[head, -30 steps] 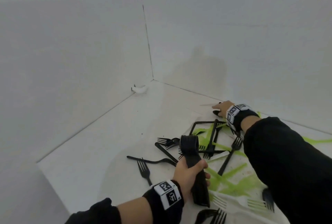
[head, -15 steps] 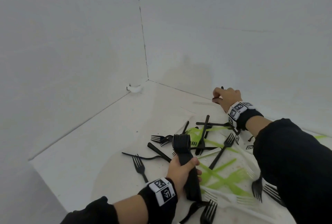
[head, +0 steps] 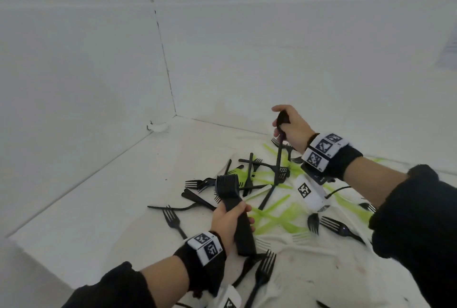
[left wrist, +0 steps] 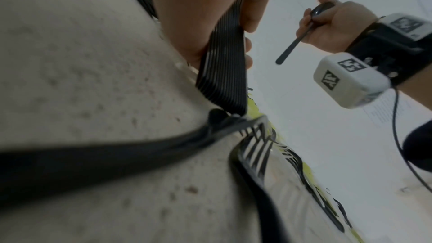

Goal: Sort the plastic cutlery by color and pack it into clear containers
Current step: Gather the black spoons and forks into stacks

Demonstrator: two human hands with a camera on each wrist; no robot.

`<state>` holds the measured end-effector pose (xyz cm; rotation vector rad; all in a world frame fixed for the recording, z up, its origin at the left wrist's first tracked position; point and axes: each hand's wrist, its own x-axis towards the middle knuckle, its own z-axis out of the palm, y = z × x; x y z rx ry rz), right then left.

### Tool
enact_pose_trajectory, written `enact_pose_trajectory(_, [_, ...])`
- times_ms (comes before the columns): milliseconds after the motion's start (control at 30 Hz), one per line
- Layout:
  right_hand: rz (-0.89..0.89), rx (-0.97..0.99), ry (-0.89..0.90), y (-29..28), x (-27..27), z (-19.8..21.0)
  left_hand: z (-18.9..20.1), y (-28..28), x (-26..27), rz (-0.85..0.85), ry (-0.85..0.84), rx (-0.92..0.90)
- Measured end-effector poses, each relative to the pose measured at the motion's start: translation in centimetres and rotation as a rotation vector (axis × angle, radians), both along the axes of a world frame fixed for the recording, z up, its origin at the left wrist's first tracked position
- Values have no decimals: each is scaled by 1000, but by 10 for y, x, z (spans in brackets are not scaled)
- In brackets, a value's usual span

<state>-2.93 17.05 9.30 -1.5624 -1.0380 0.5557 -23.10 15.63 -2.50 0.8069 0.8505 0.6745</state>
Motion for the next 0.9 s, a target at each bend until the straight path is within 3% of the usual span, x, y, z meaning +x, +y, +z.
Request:
enact_pose_trajectory(100, [81,-62,248,-27,-33,-27,3,-8,5,-25,-44,-33])
enact_pose_trajectory(200, [74,-228,145,-48,-54,-57,1,-17,14,-40,-63,-68])
enact_pose_trajectory(333, [123,-299,242,-71,-62,-81,-2,-32,29,-82,-70,-85])
enact_pose_trajectory(467, [-30,-342,145,-96,-47,-84,3,-57,43,-162,-76,-83])
enact_pose_trajectory(633, [-151,-306,195,-124,-27,-85,6,-89,64,-271,-72,-42])
enact_pose_trajectory(833, [-219,-334,104,-156,-15,-83,9,-108,88,-301,-62,11])
enact_pose_trajectory(900, [-155,-371,58,-168,-12,-80,12,-117,94,-279,-61,41])
